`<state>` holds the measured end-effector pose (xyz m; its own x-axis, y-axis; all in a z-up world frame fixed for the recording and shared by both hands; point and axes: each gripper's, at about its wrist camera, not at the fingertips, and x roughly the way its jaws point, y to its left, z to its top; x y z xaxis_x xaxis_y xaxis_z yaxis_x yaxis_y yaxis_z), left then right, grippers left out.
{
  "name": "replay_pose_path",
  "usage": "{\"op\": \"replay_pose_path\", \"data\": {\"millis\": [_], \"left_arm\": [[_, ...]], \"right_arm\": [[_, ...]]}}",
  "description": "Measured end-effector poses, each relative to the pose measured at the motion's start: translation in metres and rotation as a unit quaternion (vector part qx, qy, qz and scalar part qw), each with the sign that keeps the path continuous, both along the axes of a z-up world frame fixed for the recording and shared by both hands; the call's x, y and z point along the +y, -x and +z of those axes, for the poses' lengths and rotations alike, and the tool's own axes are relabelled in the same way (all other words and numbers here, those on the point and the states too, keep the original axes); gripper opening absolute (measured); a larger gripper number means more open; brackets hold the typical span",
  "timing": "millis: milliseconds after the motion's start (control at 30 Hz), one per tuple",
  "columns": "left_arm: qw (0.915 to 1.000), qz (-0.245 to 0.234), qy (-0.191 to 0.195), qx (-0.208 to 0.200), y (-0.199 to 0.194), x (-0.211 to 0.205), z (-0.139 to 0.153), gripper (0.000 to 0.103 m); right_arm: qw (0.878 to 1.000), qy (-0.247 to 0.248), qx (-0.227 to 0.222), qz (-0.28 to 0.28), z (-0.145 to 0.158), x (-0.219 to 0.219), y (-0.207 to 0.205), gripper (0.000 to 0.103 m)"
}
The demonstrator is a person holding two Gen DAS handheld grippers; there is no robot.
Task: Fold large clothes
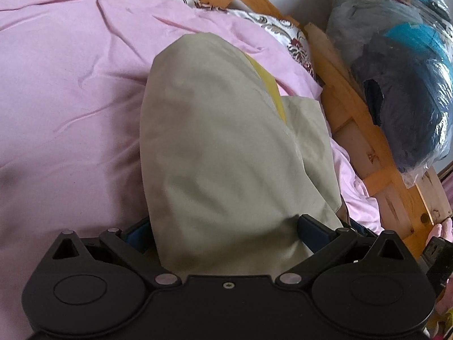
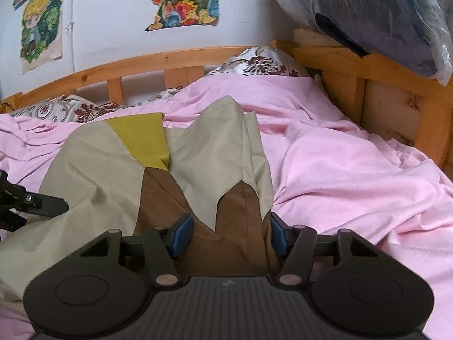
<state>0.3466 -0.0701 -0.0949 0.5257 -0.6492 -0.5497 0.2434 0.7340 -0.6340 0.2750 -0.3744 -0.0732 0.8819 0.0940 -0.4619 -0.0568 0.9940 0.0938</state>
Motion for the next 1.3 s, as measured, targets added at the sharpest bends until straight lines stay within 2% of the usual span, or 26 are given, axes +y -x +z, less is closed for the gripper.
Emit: {"op": "replay_pose_path", "data": {"millis": [33, 67, 100, 200, 333, 400, 500, 667, 767, 833, 1000, 1100, 1167, 1200, 1267, 1300], "left_arm": [[1.0000, -0.004, -0.004, 0.004, -0.002, -0.001, 0.002, 0.102], [0.9999, -0.008, -0.009, 0.006, -0.003, -0.002, 0.003, 0.102], [0.9998, -0.009, -0.014, 0.008, -0.003, -0.004, 0.004, 0.102], [0.9992, -0.011, -0.036, 0.008, -0.004, -0.012, 0.013, 0.098], [0.9974, -0.009, -0.071, -0.002, 0.000, -0.023, 0.030, 0.087], [0.9959, -0.011, -0.089, -0.007, 0.003, -0.029, 0.038, 0.085], [0.9945, -0.014, -0.104, -0.011, 0.004, -0.035, 0.044, 0.085], [0.9949, -0.014, -0.100, -0.008, 0.004, -0.032, 0.042, 0.086], [0.9955, -0.015, -0.093, -0.003, 0.001, -0.030, 0.037, 0.093], [0.9963, -0.016, -0.085, 0.005, -0.003, -0.029, 0.031, 0.103], [0.9988, -0.025, -0.040, 0.015, -0.011, -0.017, 0.015, 0.102], [0.9989, -0.027, 0.002, 0.037, -0.016, -0.007, 0.001, 0.102], [0.9990, -0.030, -0.001, 0.033, -0.015, -0.009, 0.000, 0.102], [0.9991, -0.030, -0.007, 0.029, -0.015, -0.012, 0.001, 0.102], [0.9991, -0.029, -0.020, 0.026, -0.013, -0.017, 0.006, 0.099], [0.9991, -0.026, -0.029, 0.018, -0.010, -0.021, 0.013, 0.093]], "right_arm": [[1.000, -0.002, 0.001, 0.000, 0.000, -0.001, -0.001, 0.058], [1.000, -0.003, 0.001, 0.002, 0.000, -0.001, -0.002, 0.053], [1.000, -0.004, 0.001, 0.003, 0.001, -0.002, -0.001, 0.043], [1.000, -0.006, 0.001, 0.004, 0.001, -0.003, 0.000, 0.029], [1.000, -0.004, -0.001, 0.001, 0.002, -0.002, 0.002, 0.021], [1.000, -0.006, -0.006, -0.001, 0.002, -0.001, 0.005, 0.016], [1.000, -0.003, -0.006, -0.004, 0.003, 0.000, 0.006, 0.014], [1.000, -0.002, -0.004, -0.008, 0.003, 0.000, 0.006, 0.015], [1.000, -0.012, -0.004, -0.010, 0.003, -0.001, 0.005, 0.018], [1.000, -0.020, -0.002, -0.012, 0.003, -0.003, 0.004, 0.022], [0.999, -0.038, -0.001, -0.010, 0.001, -0.005, 0.002, 0.046], [0.999, -0.039, -0.001, -0.004, 0.002, -0.004, 0.000, 0.055], [1.000, -0.031, -0.002, -0.003, 0.002, -0.001, -0.001, 0.053], [1.000, -0.022, -0.002, -0.007, 0.002, 0.001, 0.000, 0.041], [1.000, -0.019, -0.003, -0.015, 0.004, 0.000, 0.000, 0.026], [1.000, -0.025, -0.004, -0.016, 0.005, -0.001, 0.001, 0.021]]}}
